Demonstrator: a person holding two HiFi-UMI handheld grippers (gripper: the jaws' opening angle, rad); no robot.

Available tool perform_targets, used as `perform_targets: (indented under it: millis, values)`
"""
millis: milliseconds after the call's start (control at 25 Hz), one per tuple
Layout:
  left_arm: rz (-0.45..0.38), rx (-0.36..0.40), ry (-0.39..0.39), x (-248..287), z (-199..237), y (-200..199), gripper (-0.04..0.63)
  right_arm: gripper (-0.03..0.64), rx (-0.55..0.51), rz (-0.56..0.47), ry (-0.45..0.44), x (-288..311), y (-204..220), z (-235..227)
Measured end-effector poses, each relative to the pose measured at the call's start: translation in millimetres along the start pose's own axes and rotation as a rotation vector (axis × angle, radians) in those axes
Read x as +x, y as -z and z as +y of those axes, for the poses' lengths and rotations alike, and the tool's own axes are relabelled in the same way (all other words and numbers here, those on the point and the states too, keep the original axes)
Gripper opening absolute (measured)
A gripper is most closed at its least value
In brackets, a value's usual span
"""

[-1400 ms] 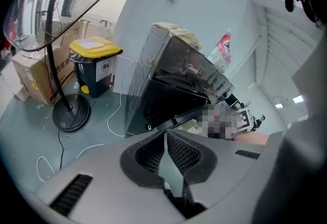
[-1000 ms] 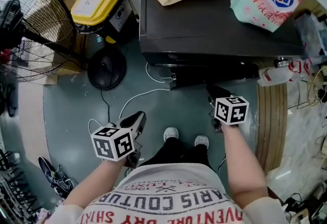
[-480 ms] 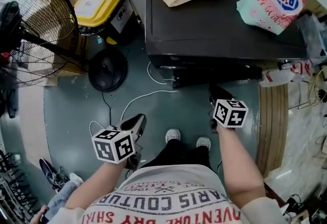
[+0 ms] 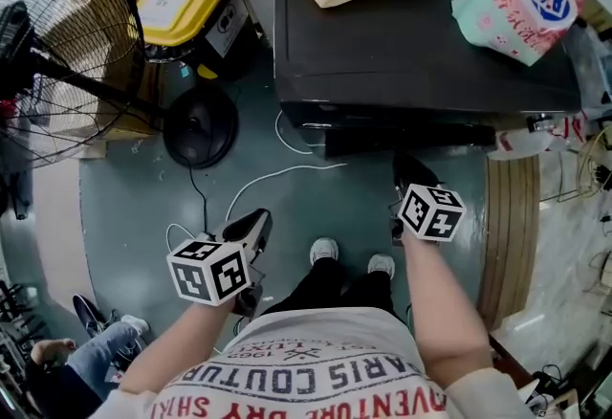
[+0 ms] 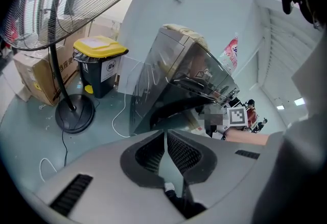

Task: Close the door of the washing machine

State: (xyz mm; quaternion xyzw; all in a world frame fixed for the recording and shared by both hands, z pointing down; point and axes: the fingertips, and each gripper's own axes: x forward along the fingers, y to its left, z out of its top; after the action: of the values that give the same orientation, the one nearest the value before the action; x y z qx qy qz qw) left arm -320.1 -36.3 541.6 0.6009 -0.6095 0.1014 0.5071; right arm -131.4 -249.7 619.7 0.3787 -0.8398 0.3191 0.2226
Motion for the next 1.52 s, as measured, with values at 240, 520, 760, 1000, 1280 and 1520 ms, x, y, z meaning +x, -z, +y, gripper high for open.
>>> perform_targets:
  millis: [240,520,760,1000,1280,1520]
  values:
    - [-0.014,-0.009,0.021,-1.8,-4.3,0.7,0.041,0.020,0.008,0.097,-0.015,1.2,4.3,-1.9]
    - [-0.045,-0.006,0.044,-13.5,-20.4,-4.4,0.041,0.020,-0.011,0.241,-0.154,-5.7,12.2,17.2]
    - [-0.090,0.009,0.078,-36.3,-55.4,-8.2,0.041,0.020,-0.058,0.187,-0.391,-85.3,-5.6,70.7]
    - [-0.169,0.066,0.174,-84.1,-126.4,0.6,0.041,0.020,-0.096,0.133,-0.658,-205.2,-22.6,132.9]
    - [-0.287,0.207,0.307,-161.6,-220.9,14.3,0.041,0.020,-0.246,-0.125,-0.788,-348.6,-67.4,178.2]
    - [-0.387,0.342,0.389,-215.4,-284.8,21.2,0.041,0.020,-0.314,-0.271,-0.803,-427.9,-81.0,189.9]
